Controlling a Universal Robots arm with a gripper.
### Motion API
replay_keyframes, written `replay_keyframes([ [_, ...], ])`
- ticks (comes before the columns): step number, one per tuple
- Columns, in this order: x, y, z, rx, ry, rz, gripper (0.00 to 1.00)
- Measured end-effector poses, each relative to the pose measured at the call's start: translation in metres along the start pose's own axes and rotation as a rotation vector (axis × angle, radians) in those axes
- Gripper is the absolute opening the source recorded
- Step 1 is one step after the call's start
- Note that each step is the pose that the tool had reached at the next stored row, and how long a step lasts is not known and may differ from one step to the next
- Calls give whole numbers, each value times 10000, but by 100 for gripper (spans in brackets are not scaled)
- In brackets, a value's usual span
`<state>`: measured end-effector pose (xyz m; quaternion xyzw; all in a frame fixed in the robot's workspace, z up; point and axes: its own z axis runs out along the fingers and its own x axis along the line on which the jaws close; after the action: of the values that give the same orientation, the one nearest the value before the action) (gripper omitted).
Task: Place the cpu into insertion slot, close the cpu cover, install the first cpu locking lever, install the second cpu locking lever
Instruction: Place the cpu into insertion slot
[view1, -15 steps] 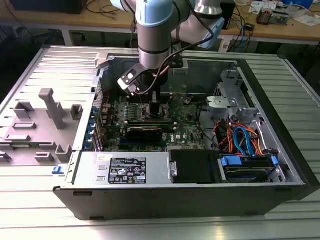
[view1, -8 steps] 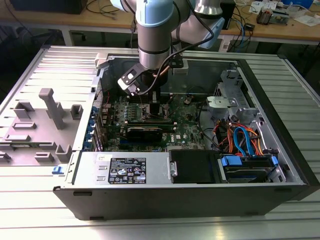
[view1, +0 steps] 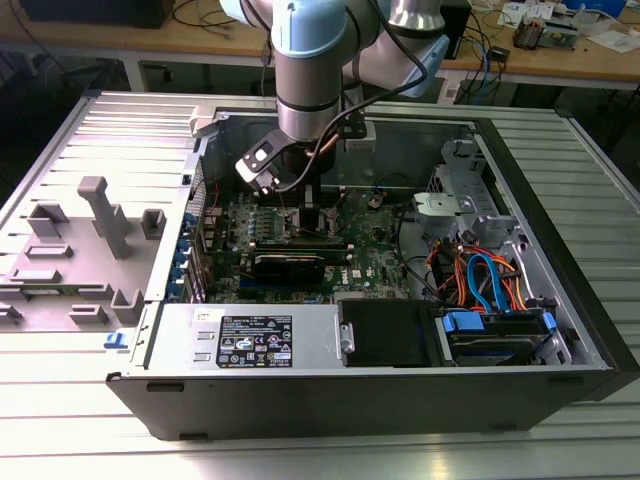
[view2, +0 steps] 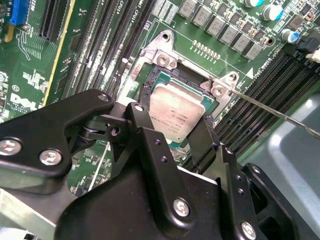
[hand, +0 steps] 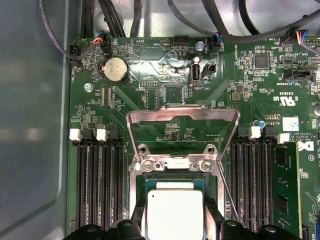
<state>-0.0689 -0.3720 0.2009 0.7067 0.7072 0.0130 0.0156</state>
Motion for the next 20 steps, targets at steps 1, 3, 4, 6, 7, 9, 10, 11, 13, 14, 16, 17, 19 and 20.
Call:
replay_keyframes([
  [1, -3, 0, 3, -1, 2, 0, 55],
  [3, -3, 0, 4, 0, 0, -24, 55],
  [4, -3, 0, 5, -1, 2, -41, 55],
  [6, -3, 0, 7, -1, 6, -131, 55],
  [7, -4, 0, 8, -1, 8, -154, 55],
  [9, -16, 1, 10, -2, 8, -158, 55],
  [10, -20, 0, 10, -2, 8, -154, 55],
  [11, -24, 0, 10, -3, 8, -138, 55],
  [13, -31, 0, 10, -2, 7, -112, 55],
  [14, -32, 1, 10, -1, 6, -92, 55],
  [16, -33, 3, 10, 1, 4, -65, 55],
  [17, -33, 6, 10, 2, 3, -65, 55],
  [19, -33, 10, 10, 4, 3, -64, 55],
  [20, -33, 13, 11, 4, 4, -64, 55],
])
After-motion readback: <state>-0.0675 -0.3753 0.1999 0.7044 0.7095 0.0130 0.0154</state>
